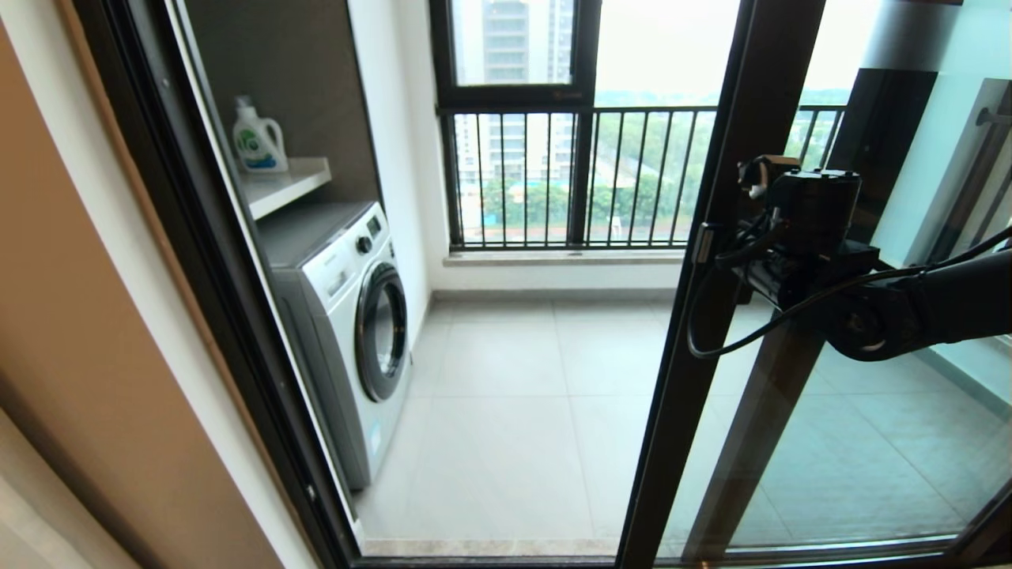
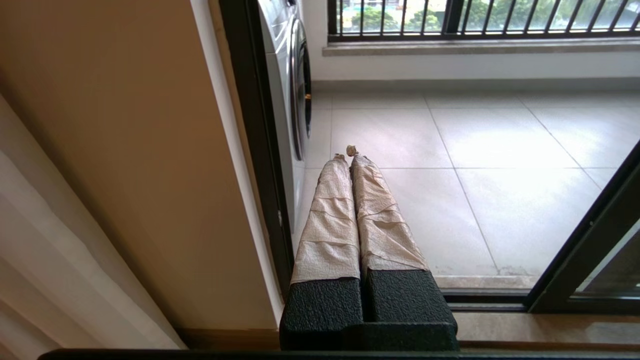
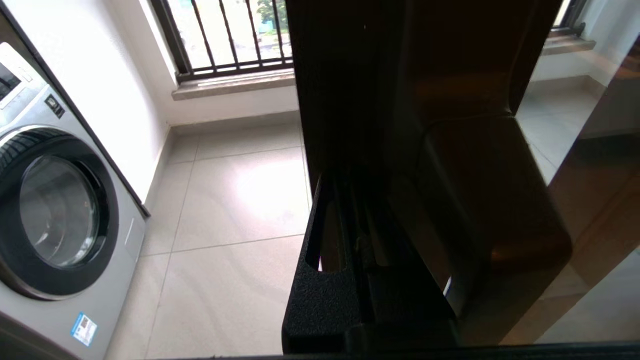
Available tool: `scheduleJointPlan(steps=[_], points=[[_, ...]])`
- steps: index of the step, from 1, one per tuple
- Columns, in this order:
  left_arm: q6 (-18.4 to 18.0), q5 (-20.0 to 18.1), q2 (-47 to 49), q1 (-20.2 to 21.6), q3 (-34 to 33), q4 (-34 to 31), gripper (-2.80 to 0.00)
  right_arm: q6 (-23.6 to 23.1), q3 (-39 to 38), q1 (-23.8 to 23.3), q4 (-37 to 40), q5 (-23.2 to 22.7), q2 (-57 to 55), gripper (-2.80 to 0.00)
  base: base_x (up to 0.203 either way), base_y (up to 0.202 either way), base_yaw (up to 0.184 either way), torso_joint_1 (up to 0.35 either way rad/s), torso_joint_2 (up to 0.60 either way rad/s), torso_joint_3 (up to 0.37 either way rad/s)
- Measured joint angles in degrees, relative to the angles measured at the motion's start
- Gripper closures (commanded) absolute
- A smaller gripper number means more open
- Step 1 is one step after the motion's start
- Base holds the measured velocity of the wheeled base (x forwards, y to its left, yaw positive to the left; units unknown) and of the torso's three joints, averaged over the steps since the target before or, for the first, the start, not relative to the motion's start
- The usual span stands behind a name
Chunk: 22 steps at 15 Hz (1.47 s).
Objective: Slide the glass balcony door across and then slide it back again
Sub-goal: Open the slid door
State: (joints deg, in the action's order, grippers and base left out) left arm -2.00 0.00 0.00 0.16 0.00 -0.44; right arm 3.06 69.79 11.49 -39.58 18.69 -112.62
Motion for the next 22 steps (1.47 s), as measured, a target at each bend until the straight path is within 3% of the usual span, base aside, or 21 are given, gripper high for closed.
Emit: scheduleJointPlan(steps=[22], points=[[-0.01, 0.00, 0.00, 0.00, 0.00, 0.00, 0.00, -0.08, 0.55, -7.70, -0.21, -3.50, -0.52, 0.00, 0.000, 0.000, 0.000, 0.000, 0.00, 0.000]])
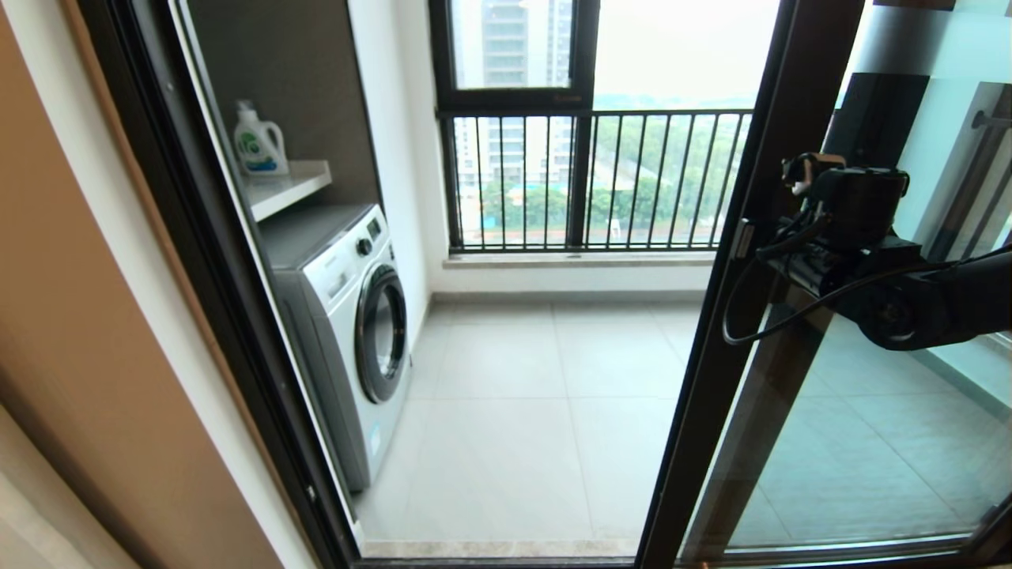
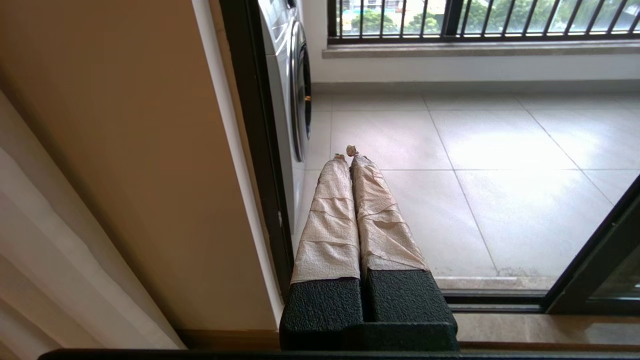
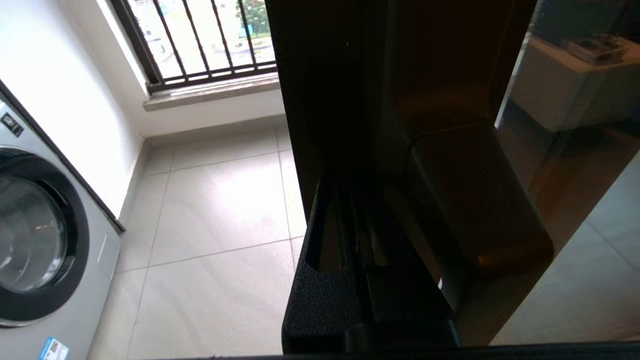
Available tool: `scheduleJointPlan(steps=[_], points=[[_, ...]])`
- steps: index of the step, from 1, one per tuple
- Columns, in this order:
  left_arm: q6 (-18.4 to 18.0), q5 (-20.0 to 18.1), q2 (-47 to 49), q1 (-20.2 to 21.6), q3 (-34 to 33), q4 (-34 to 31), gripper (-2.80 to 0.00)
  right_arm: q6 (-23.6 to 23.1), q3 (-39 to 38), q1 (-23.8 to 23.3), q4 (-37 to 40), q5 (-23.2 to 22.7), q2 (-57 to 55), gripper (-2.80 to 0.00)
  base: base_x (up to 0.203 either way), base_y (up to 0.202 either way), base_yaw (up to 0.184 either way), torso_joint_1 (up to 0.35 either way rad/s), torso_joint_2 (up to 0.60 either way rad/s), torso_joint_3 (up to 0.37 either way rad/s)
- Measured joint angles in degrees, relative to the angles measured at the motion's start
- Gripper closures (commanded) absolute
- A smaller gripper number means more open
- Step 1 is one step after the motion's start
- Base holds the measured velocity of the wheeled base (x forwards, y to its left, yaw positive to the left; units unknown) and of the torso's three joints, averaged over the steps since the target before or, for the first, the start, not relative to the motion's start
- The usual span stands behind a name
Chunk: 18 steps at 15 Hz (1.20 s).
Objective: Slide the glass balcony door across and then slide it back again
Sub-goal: Open the slid door
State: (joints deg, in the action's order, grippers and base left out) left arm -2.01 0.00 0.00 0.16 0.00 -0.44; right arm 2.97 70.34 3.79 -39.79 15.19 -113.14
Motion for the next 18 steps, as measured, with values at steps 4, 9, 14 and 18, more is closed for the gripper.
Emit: scheduleJointPlan(steps=[4, 9, 14, 18], points=[[0.00, 0.00, 0.00, 0.00, 0.00, 0.00, 0.00, 0.07, 0.14, -0.96, 0.00, -0.92, -0.09, 0.00, 0.000, 0.000, 0.000, 0.000, 0.00, 0.000], [0.00, 0.00, 0.00, 0.00, 0.00, 0.02, 0.00, 0.02, 0.52, -1.90, 0.13, -1.50, -0.56, 0.00, 0.000, 0.000, 0.000, 0.000, 0.00, 0.000], [0.01, 0.00, 0.00, 0.00, 0.00, 0.00, 0.00, 0.07, 1.29, -3.33, 0.43, -2.40, -1.22, 0.00, 0.000, 0.000, 0.000, 0.000, 0.00, 0.000], [0.01, -0.02, 0.00, 0.00, 0.00, 0.00, 0.00, 0.08, 1.36, -4.47, 0.40, -3.64, -1.30, 0.00, 0.000, 0.000, 0.000, 0.000, 0.00, 0.000]])
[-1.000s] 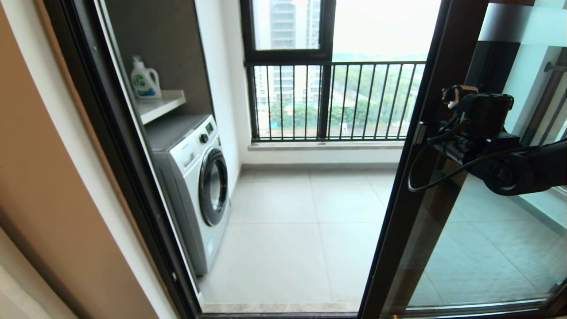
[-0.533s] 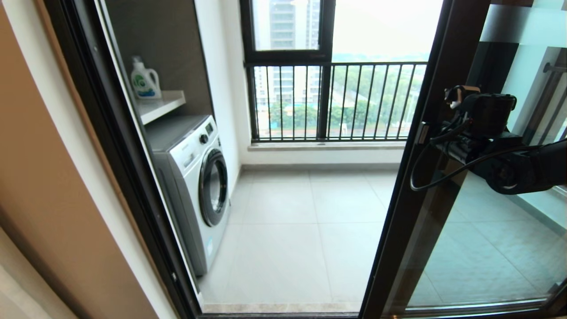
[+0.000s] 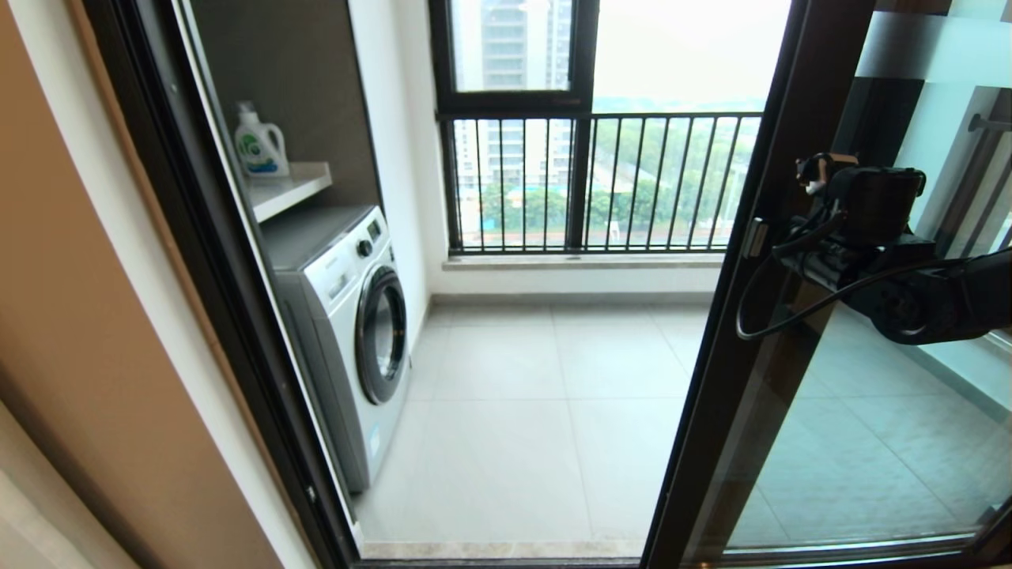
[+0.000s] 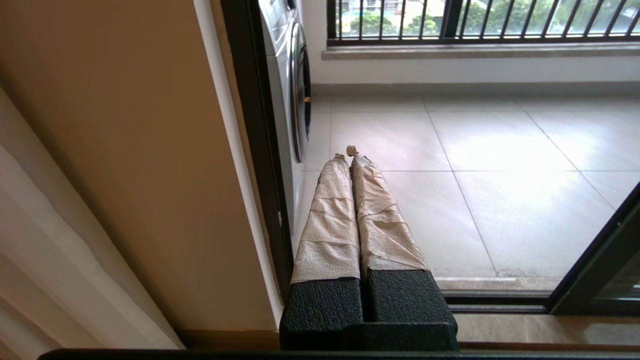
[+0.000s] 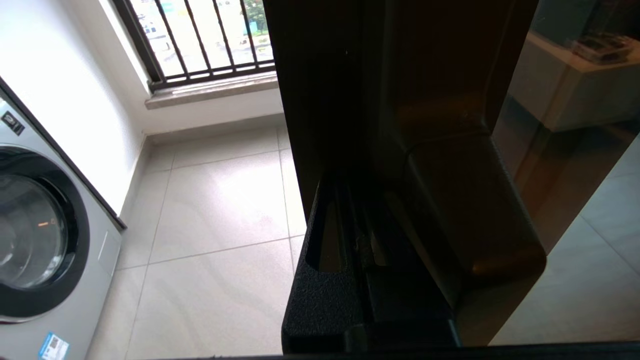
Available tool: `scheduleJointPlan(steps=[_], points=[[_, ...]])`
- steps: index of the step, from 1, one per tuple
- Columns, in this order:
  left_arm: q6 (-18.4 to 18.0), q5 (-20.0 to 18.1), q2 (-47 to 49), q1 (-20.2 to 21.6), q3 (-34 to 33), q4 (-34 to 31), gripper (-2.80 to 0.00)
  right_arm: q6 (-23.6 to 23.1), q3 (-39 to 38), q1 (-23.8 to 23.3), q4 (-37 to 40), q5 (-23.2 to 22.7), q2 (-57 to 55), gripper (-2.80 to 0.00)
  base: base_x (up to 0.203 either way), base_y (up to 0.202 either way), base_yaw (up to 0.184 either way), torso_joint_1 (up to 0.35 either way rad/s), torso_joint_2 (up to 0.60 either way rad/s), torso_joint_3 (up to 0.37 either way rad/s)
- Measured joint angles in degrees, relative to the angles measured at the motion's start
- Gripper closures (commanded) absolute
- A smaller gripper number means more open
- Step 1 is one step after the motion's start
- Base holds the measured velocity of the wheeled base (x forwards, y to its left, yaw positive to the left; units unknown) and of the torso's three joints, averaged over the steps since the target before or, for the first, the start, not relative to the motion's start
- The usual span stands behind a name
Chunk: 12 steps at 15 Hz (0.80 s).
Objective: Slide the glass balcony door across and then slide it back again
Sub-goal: Open the slid door
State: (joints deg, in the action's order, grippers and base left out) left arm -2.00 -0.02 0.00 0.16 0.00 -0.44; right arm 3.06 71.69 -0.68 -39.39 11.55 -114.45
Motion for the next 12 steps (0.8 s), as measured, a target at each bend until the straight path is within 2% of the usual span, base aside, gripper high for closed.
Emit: scheduleJointPlan(steps=[12], points=[[0.00, 0.02, 0.00, 0.00, 0.00, 0.00, 0.00, -0.08, 0.90, -3.17, -0.40, -0.94, -0.82, 0.00, 0.000, 0.000, 0.000, 0.000, 0.00, 0.000]])
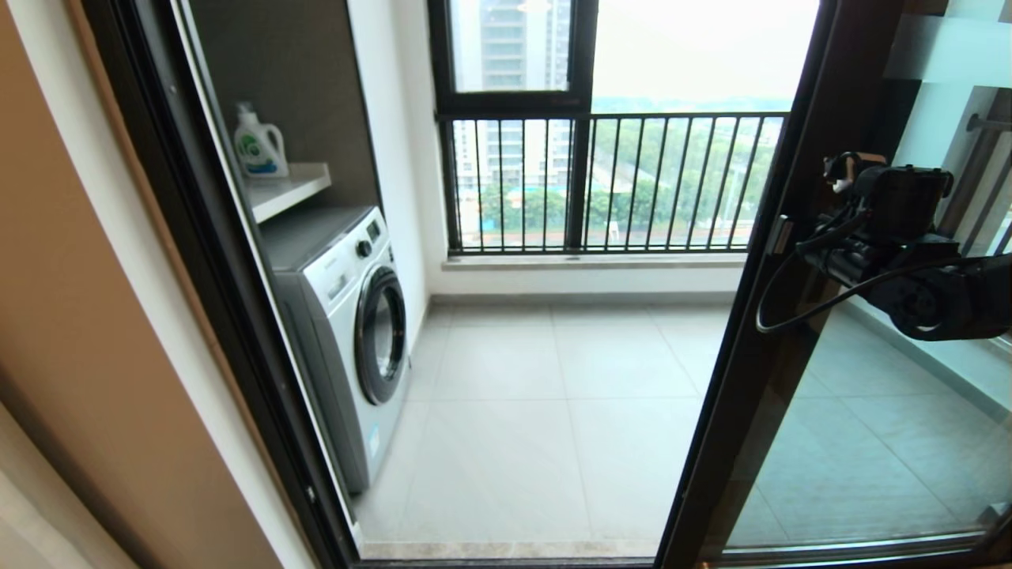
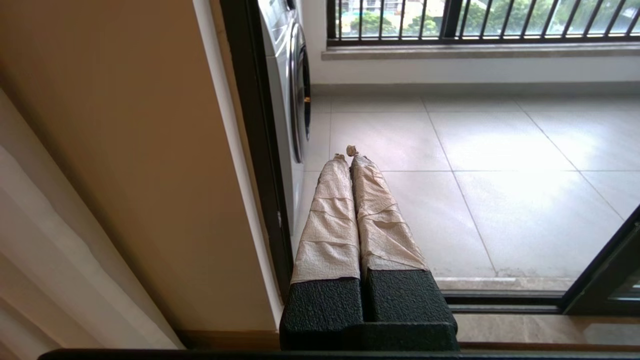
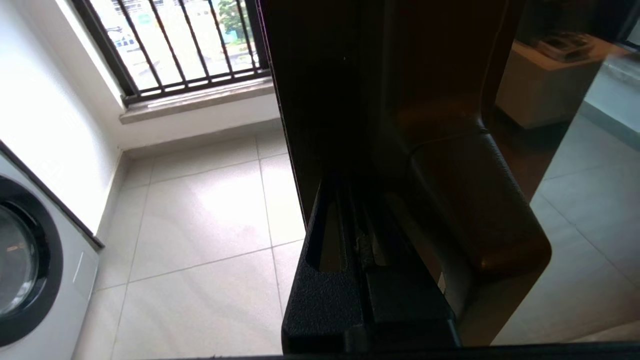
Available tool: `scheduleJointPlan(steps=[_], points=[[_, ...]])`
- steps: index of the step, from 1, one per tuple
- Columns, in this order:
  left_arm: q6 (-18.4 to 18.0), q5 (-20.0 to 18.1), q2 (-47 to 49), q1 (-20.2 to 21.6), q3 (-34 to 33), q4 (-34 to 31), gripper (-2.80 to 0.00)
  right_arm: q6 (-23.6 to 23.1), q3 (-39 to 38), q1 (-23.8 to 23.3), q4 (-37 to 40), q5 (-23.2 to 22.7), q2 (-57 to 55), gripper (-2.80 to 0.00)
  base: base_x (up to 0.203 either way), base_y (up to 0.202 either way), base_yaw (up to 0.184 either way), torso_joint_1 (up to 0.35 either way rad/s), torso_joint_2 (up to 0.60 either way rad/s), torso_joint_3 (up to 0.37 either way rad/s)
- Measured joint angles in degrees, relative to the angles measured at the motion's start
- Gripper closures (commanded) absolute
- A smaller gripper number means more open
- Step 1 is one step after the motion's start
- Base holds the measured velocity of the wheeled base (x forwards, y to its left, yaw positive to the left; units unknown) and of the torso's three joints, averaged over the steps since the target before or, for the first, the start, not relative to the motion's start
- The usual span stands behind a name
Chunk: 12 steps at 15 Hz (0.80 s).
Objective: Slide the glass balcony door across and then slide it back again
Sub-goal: Open the slid door
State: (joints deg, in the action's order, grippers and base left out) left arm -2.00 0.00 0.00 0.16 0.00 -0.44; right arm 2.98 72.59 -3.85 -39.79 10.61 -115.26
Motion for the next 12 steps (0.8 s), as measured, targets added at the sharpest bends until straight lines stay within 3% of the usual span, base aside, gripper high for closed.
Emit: scheduleJointPlan(steps=[6, 12], points=[[0.00, 0.00, 0.00, 0.00, 0.00, 0.00, 0.00, 0.00, 0.04, -1.40, -0.26, -0.68, -0.11, 0.00, 0.000, 0.000, 0.000, 0.000, 0.00, 0.000], [0.00, -0.01, 0.00, 0.00, 0.00, 0.00, 0.00, -0.04, -2.92, 1.77, -5.98, -0.68, 0.52, 0.00, 0.000, 0.000, 0.000, 0.000, 0.00, 0.000]])
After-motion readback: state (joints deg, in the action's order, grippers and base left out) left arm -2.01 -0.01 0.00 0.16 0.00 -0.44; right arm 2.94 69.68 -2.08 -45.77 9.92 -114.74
